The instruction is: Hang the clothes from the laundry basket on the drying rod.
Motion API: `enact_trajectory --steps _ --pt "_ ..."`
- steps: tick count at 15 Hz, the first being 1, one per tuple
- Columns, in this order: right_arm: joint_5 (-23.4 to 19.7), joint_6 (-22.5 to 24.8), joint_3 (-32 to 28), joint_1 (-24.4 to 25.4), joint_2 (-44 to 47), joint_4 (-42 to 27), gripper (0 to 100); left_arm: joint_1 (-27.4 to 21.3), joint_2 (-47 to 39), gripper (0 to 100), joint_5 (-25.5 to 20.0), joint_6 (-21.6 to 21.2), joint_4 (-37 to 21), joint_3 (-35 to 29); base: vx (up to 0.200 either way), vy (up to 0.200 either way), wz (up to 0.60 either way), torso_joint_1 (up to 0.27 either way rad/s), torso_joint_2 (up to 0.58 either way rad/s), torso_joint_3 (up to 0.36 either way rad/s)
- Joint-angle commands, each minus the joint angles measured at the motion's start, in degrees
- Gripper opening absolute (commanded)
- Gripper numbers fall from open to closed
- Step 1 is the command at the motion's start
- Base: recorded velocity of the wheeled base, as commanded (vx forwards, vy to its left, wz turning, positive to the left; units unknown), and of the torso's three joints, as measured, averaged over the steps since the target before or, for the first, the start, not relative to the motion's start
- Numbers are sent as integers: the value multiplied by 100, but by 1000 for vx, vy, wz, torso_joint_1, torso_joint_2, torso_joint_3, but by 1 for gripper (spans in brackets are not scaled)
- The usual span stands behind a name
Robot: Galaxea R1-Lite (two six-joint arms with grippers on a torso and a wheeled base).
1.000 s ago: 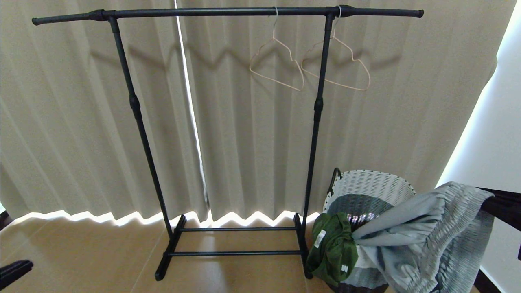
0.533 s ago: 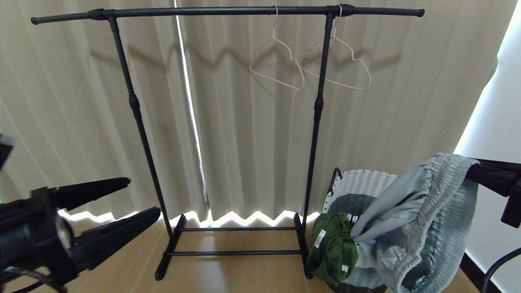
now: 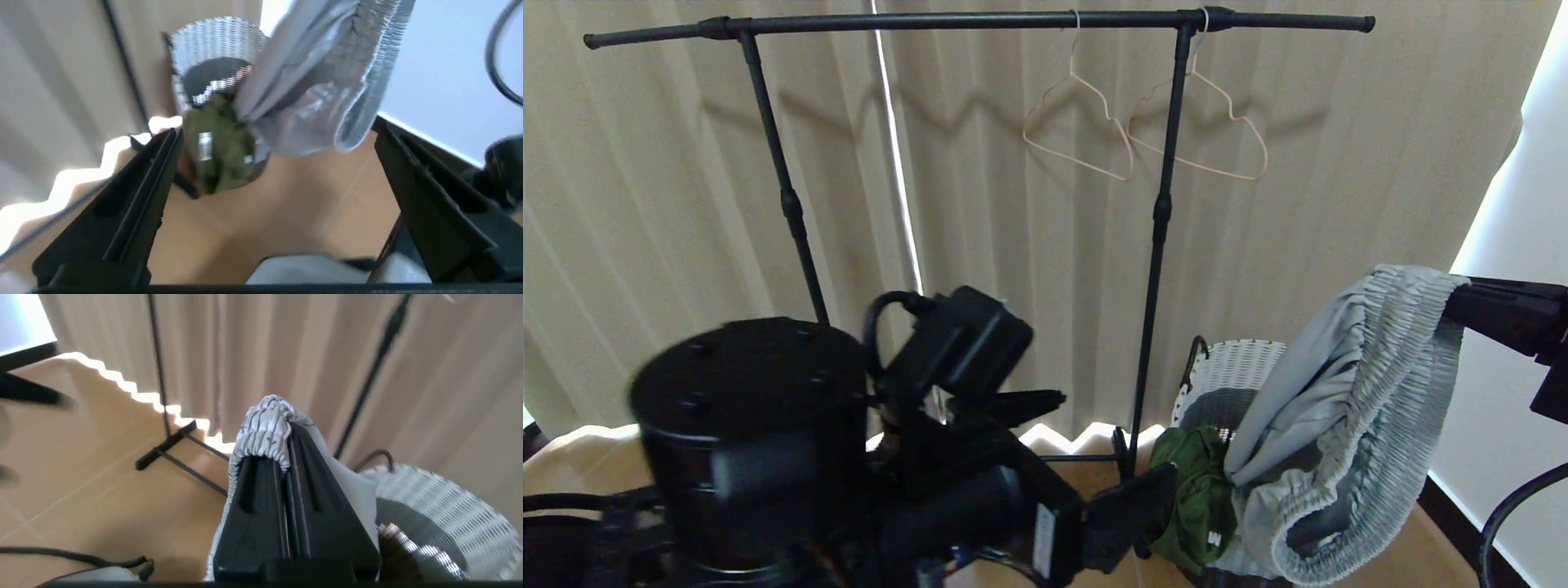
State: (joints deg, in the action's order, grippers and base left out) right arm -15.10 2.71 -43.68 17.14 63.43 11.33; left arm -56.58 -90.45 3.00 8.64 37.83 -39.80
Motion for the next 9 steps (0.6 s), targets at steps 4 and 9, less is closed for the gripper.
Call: enact_trajectory --steps 4,9 --pt "-10 -33 -176 105 29 1 0 -1040 -2266 100 456 568 383 -1144 0 0 0 0 0 0" --pt "-151 -121 -167 132 -32 1 0 -1092 -3110 100 869 832 383 -1812 0 0 0 0 0 0"
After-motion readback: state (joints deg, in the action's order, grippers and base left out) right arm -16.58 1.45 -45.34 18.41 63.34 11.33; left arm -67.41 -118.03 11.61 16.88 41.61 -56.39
